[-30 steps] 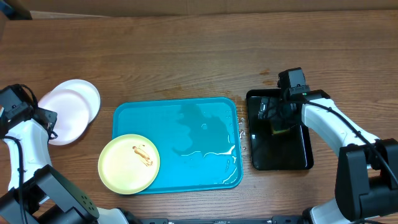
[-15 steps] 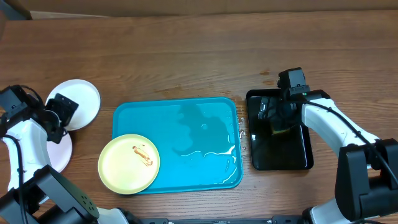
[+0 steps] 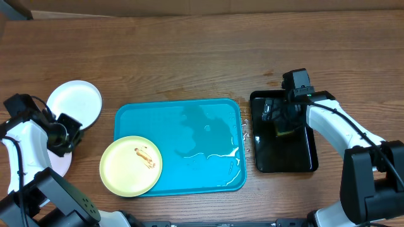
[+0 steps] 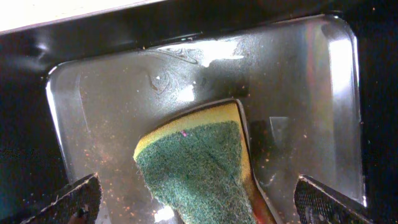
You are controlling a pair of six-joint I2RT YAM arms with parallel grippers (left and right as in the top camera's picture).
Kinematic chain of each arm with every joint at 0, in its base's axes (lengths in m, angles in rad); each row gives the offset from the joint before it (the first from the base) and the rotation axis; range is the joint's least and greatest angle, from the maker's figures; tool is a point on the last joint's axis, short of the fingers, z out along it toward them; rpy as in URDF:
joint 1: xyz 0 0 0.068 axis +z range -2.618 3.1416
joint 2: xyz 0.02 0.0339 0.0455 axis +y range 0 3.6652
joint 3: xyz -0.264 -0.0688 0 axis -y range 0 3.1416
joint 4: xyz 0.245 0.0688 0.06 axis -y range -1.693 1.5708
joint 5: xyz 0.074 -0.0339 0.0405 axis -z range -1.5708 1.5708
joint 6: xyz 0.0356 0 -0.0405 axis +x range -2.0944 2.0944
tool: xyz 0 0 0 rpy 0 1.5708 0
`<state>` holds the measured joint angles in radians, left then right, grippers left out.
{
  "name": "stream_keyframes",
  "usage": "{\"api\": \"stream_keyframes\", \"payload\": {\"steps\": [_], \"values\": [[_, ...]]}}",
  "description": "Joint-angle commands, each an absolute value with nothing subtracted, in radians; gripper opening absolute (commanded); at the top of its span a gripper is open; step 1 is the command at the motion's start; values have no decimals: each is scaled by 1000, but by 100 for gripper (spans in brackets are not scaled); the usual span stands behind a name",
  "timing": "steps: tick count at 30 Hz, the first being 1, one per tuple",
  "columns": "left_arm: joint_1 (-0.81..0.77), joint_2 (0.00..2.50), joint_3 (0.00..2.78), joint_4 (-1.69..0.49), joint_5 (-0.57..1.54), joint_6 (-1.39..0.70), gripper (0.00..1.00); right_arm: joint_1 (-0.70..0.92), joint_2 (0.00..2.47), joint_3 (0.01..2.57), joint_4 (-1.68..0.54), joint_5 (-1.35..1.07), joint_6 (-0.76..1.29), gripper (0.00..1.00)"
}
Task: Clean dirty plates on tray and stack at the side
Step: 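Lower the white plate onto the stack and open the left gripper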
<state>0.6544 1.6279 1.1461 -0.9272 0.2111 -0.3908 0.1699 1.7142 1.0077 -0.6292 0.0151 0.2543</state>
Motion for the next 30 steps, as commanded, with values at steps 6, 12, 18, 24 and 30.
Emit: {"api": "stream_keyframes", "payload": {"steps": [6, 12, 18, 24, 30], "values": [[654, 1617, 1146, -937, -27, -442, 7, 167, 1715, 999, -625, 24, 254, 100], [653, 1622, 1145, -912, -65, -410, 8, 167, 1715, 999, -625, 24, 254, 100], [653, 1702, 1117, -862, -97, -402, 8, 167, 1715, 999, -625, 24, 254, 100], [653, 1828, 1117, -799, -97, -395, 15, 167, 1715, 999, -625, 24, 254, 100], [653, 1860, 1121, -754, -84, -396, 17, 167, 1715, 999, -625, 24, 254, 100]]}}
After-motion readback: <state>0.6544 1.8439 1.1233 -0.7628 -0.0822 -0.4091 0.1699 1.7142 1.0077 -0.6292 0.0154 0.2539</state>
